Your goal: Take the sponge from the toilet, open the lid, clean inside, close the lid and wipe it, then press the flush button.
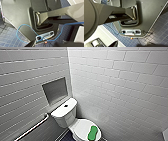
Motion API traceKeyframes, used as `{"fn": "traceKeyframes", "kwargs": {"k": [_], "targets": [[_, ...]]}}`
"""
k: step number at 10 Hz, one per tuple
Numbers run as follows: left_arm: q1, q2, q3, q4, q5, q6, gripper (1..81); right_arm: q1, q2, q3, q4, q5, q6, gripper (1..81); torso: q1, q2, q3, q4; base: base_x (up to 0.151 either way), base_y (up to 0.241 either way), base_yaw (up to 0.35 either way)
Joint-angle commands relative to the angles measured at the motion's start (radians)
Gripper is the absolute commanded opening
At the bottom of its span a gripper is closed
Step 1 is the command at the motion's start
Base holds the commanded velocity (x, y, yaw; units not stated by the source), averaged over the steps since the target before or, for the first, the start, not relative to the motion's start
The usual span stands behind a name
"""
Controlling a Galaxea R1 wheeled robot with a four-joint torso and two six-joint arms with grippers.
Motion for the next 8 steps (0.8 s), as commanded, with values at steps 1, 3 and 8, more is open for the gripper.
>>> {"fn": "traceKeyframes", "kwargs": {"k": [1,3,8], "targets": [[0.006,-0.077,0.107,0.008,0.061,0.001,81.1,0.018,-0.188,0.243,0.001,-0.067,0.007,81.1,0.064,-0.099,-0.026,0.000,0.000,0.000,0.000],[0.007,-0.077,0.104,0.002,0.060,0.001,81.1,0.038,-0.251,0.323,0.003,-0.047,0.010,81.1,0.084,-0.132,-0.100,0.000,0.000,0.000,0.000],[0.001,-0.082,0.104,-0.001,0.060,-0.007,81.1,0.112,-0.398,0.411,0.096,-0.047,0.011,81.1,0.190,-0.300,-0.253,0.000,0.000,0.000,0.000]]}}
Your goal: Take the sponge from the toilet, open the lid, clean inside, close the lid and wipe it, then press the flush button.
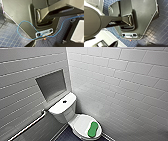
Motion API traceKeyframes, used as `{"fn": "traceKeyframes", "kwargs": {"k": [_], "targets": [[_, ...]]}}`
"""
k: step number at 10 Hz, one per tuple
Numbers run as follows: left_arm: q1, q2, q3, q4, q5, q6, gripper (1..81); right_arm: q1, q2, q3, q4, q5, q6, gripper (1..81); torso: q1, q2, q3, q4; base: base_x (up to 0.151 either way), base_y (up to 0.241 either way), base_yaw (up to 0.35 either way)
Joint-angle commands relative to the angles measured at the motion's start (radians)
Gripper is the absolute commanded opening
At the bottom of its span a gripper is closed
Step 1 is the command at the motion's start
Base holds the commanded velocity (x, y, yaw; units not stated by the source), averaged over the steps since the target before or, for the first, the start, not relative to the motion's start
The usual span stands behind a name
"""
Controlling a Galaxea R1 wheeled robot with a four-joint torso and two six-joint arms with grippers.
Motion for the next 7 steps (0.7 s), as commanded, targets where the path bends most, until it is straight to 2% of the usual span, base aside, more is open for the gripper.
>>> {"fn": "traceKeyframes", "kwargs": {"k": [1,3,7], "targets": [[0.002,-0.014,0.018,-0.001,0.075,-0.008,81.1,0.048,-0.073,0.027,0.079,-0.066,0.002,81.1,0.063,-0.096,0.003,0.000,0.000,0.000,0.000],[-0.001,-0.013,0.018,-0.007,0.073,-0.013,81.1,0.068,-0.076,0.010,0.144,-0.067,0.002,81.1,0.099,-0.152,-0.027,0.000,0.000,0.000,0.000],[0.005,-0.013,0.021,-0.013,0.078,-0.013,81.1,0.105,-0.094,0.025,0.147,-0.072,0.000,81.1,0.189,-0.295,-0.038,0.000,0.000,0.000,0.000]]}}
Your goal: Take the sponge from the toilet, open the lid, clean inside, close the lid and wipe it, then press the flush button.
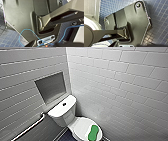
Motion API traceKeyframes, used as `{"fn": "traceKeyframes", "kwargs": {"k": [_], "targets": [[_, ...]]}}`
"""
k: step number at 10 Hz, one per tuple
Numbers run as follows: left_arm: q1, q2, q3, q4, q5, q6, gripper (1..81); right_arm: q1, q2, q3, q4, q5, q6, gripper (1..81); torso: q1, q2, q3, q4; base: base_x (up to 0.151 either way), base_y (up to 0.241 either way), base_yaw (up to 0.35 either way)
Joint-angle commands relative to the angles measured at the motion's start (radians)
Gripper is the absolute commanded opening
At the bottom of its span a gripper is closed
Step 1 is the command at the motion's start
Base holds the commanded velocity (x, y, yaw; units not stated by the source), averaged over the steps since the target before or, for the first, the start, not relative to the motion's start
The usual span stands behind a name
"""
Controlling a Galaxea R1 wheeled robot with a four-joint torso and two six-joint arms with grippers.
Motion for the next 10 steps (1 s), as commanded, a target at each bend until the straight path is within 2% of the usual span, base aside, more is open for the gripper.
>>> {"fn": "traceKeyframes", "kwargs": {"k": [1,4,5,6,7,10], "targets": [[0.030,-0.005,0.024,-0.014,0.085,0.004,81.1,0.053,-0.066,0.059,0.013,-0.082,-0.003,81.1,0.061,-0.094,0.000,0.000,0.000,0.000,0.000],[0.108,0.025,0.027,-0.003,0.076,0.010,81.1,0.105,-0.117,0.150,0.017,-0.086,-0.001,81.1,0.134,-0.210,0.000,0.000,0.000,0.000,0.000],[0.131,0.034,0.027,-0.002,0.071,0.012,81.1,0.125,-0.137,0.179,0.017,-0.086,-0.001,81.1,0.157,-0.248,-0.026,0.000,0.000,0.000,0.000],[0.154,0.047,0.023,-0.002,0.057,0.016,81.1,0.145,-0.155,0.210,0.019,-0.084,0.000,81.1,0.180,-0.285,-0.075,0.000,0.000,0.000,0.000],[0.168,0.061,0.015,0.000,0.048,0.018,81.1,0.166,-0.169,0.233,0.019,-0.087,0.012,81.1,0.199,-0.316,-0.086,0.000,0.000,0.000,0.000],[0.177,0.070,0.006,0.001,0.048,0.018,81.1,0.214,-0.201,0.271,0.019,-0.089,0.022,81.1,0.260,-0.414,-0.188,0.000,0.000,0.000,0.000]]}}
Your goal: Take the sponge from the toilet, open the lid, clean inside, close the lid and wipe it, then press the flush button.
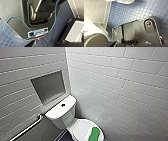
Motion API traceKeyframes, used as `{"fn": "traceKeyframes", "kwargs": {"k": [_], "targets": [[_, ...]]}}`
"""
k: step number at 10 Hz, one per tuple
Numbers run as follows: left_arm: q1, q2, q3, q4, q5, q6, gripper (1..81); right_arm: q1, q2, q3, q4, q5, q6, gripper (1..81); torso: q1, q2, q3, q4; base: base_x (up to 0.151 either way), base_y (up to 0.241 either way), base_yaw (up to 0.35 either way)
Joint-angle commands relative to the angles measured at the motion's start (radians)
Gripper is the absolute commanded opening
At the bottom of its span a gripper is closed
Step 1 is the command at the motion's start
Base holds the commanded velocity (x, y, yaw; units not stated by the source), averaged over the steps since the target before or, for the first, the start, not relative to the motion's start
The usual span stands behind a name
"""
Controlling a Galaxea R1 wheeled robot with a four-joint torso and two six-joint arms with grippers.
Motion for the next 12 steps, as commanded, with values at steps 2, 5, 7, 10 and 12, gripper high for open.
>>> {"fn": "traceKeyframes", "kwargs": {"k": [2,5,7,10,12], "targets": [[0.022,-0.011,0.013,0.004,0.076,0.003,81.1,0.094,-0.096,0.074,0.015,-0.068,0.026,81.1,0.087,-0.135,-0.127,0.000,0.000,0.000,0.000],[0.022,0.000,-0.020,-0.001,0.074,0.003,81.1,0.140,-0.134,0.112,0.015,-0.068,0.045,81.1,0.157,-0.245,-0.206,0.000,0.000,0.000,0.000],[0.022,0.003,-0.030,-0.002,0.074,0.003,81.1,0.167,-0.139,0.106,0.013,-0.068,0.075,81.1,0.195,-0.303,-0.187,0.000,0.000,0.000,0.000],[0.023,0.009,-0.030,-0.002,0.076,0.003,81.1,0.210,-0.140,0.100,0.015,-0.069,0.078,81.1,0.258,-0.405,-0.203,0.000,0.000,0.000,0.000],[0.022,0.014,-0.030,0.001,0.076,0.003,81.1,0.261,-0.140,0.089,0.022,-0.079,0.104,81.1,0.306,-0.481,-0.203,0.000,0.000,0.000,0.000]]}}
